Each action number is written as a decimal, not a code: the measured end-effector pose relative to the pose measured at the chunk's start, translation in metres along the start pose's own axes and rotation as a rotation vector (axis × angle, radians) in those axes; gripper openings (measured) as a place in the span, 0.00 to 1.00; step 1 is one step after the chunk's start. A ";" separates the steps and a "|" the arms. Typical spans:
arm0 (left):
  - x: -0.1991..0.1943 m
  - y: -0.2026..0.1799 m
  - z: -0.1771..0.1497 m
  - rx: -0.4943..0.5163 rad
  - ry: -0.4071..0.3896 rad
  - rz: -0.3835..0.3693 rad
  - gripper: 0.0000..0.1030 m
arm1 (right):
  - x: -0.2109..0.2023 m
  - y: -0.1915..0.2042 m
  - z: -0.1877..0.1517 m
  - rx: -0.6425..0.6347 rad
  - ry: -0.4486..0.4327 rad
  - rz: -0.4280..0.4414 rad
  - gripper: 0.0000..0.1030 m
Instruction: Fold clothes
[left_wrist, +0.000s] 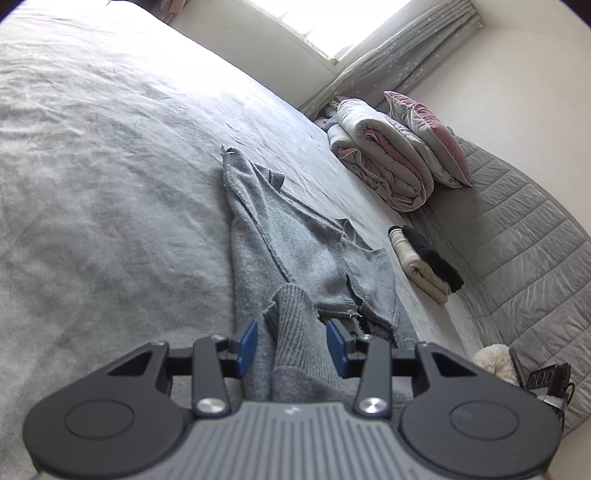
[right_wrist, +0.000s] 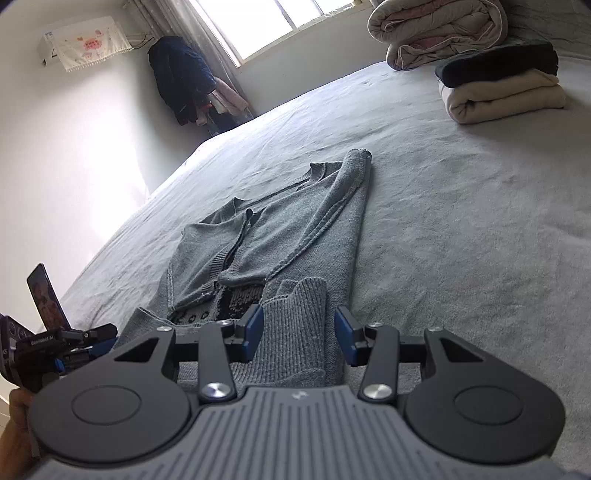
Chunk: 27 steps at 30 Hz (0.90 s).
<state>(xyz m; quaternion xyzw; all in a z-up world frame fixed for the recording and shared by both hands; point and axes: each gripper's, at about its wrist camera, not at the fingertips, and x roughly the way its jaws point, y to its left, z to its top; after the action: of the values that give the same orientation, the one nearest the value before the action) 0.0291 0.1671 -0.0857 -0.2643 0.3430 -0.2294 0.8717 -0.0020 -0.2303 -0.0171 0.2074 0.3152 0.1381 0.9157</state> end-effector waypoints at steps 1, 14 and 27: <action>0.003 -0.004 0.000 0.021 0.001 0.006 0.34 | 0.005 0.001 0.000 -0.023 0.002 -0.011 0.38; 0.006 -0.016 -0.004 0.051 -0.114 0.090 0.06 | 0.006 -0.003 0.007 0.003 -0.097 0.009 0.09; 0.001 -0.038 -0.011 0.192 -0.146 0.220 0.41 | 0.014 0.016 0.008 -0.119 -0.081 -0.098 0.32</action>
<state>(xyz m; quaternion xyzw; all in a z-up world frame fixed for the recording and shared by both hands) 0.0137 0.1344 -0.0691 -0.1565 0.2822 -0.1444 0.9354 0.0119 -0.2126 -0.0115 0.1421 0.2787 0.1029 0.9442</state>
